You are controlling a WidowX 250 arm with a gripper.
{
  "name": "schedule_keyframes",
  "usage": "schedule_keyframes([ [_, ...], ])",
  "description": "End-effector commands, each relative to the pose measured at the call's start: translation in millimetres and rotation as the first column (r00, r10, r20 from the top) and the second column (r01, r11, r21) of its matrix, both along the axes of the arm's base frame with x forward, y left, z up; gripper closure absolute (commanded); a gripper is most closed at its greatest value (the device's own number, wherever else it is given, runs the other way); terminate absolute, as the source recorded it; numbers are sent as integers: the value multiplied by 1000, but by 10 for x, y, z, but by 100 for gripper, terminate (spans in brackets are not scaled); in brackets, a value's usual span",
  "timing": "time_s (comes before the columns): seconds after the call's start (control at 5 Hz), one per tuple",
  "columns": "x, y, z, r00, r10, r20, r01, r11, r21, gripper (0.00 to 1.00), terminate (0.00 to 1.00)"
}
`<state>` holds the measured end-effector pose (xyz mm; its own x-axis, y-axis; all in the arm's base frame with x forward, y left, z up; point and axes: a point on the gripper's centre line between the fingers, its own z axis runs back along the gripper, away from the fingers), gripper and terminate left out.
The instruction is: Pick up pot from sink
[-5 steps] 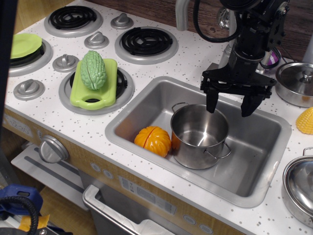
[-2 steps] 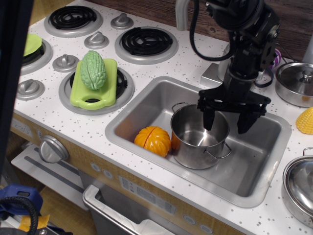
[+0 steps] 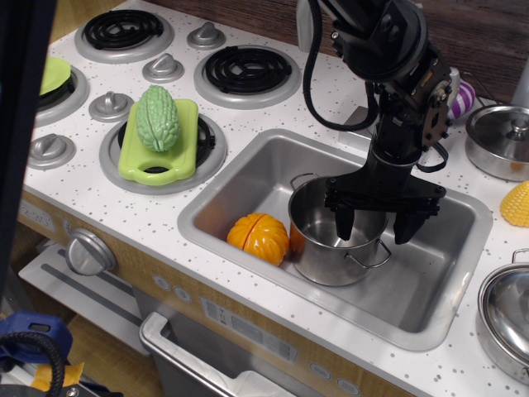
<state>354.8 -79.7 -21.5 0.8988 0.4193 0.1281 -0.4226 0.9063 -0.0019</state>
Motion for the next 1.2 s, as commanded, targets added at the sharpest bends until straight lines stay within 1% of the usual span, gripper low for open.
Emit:
schedule_keyframes([
  [0.0,43,-12,69,998,7,55,-7,1000,-5,100,0],
  [0.4,27,0,17,997,10,72,-9,1000,-19,100,0],
  [0.6,38,-7,84,998,7,62,-6,1000,-15,100,0],
  [0.8,101,-43,453,1000,-10,-5,10,1000,25,100,0],
  [1.0,157,-27,738,999,-16,-50,18,999,40,100,0],
])
